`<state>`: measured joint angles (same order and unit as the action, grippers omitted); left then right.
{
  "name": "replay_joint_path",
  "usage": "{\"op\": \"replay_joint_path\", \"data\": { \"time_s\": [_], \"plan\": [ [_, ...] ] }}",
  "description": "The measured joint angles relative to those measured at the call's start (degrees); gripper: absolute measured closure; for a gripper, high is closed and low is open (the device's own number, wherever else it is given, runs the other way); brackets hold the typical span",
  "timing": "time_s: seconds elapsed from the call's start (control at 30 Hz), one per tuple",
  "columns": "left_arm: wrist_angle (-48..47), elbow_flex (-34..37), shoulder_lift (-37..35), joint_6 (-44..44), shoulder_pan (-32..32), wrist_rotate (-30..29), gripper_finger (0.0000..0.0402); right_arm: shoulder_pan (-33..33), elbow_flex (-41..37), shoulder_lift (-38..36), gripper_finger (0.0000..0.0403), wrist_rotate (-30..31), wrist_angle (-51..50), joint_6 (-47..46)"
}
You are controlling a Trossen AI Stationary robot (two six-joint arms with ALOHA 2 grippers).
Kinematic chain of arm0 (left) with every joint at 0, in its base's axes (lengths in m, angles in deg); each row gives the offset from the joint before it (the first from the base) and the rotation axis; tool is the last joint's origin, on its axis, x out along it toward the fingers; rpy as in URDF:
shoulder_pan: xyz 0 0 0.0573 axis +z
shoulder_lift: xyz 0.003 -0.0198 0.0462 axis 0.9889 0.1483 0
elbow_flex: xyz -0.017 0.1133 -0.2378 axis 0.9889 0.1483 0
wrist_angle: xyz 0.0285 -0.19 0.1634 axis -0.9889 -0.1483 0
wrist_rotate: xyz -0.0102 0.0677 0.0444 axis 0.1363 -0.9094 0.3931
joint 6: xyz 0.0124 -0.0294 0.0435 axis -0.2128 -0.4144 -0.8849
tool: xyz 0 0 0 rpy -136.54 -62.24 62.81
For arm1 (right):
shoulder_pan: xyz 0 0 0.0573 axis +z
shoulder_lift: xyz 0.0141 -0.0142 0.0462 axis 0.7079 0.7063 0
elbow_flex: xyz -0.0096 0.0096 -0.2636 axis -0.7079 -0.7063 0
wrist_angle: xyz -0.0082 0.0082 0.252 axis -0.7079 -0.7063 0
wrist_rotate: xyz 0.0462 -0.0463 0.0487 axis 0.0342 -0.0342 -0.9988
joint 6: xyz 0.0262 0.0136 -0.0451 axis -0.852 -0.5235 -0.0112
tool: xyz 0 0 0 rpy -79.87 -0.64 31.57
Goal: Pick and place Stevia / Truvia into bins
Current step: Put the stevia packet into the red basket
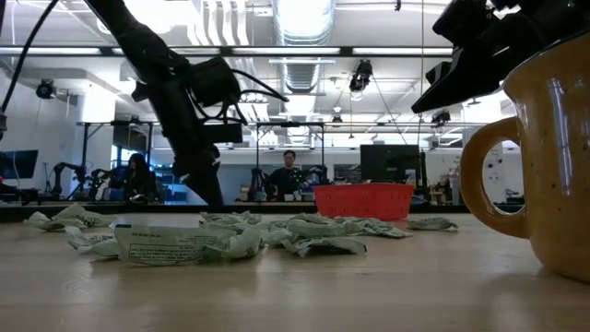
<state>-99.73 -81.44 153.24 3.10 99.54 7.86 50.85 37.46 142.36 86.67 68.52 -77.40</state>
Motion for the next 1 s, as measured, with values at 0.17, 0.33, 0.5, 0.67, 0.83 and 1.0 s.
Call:
{"op": "replay_joint_path", "data": {
  "time_s": [0.17, 0.33, 0.5, 0.67, 0.83, 1.0],
  "plan": [
    [-1.96, 0.04, 0.00, 0.09, -0.02, 3.04, 0.0266, 0.00, -0.56, 0.00, 0.0319, 0.01, 1.25, -0.37],
    [-3.07, 0.33, 0.06, 0.15, 0.12, 3.09, 0.0266, 0.00, -1.30, 0.09, 0.0322, 0.00, 3.11, -1.25],
    [-2.85, 0.33, 0.26, 1.19, 0.74, 1.87, 0.0266, 0.00, -1.48, 0.09, 0.0330, 0.01, 3.51, -1.89],
    [-2.82, 0.61, 0.85, 1.33, 0.96, 0.33, 0.0267, 0.00, -1.59, 0.09, 0.0333, 0.01, 3.55, -2.67],
    [-2.00, 0.70, 3.40, 1.65, 1.03, 0.42, 0.0268, 0.00, -1.78, 0.09, 0.0328, 0.02, 3.68, -2.84],
    [-2.17, 0.52, 5.43, 1.65, 1.07, 1.18, 0.0271, 0.00, -1.89, 0.15, 0.0327, 0.04, 3.64, -3.24]
  ]
}}
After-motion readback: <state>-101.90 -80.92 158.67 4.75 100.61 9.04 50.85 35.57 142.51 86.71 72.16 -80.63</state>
